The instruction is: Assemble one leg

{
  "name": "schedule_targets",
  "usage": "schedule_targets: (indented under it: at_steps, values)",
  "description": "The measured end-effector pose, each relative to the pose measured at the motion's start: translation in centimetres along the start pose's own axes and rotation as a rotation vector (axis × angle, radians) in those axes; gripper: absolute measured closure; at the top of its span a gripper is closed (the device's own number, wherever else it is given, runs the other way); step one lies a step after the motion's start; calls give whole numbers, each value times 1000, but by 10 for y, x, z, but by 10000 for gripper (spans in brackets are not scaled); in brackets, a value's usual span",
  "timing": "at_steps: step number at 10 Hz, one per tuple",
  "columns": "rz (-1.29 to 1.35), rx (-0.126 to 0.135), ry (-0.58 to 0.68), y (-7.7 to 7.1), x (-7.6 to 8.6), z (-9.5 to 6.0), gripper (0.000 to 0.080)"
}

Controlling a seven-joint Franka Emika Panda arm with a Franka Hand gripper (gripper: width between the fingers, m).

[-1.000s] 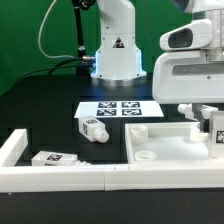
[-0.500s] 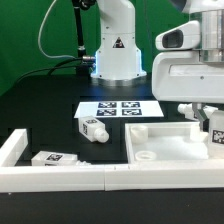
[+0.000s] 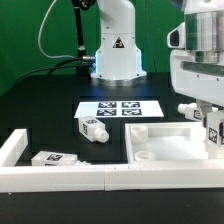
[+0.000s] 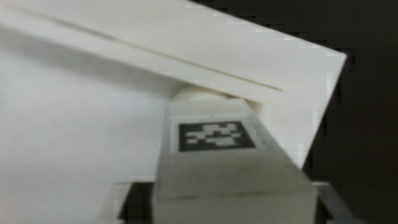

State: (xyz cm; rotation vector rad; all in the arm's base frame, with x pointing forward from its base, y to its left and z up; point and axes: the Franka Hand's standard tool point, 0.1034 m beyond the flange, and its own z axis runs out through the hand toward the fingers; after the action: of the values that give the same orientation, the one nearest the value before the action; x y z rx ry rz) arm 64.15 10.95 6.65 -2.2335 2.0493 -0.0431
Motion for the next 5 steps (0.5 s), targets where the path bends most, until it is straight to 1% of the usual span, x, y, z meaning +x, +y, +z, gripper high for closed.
schedule_targets:
  at_steps: [3,5]
  values:
    - [283,14,-1,1,2,0,512]
    - [368,13,-3,1,2,0,512]
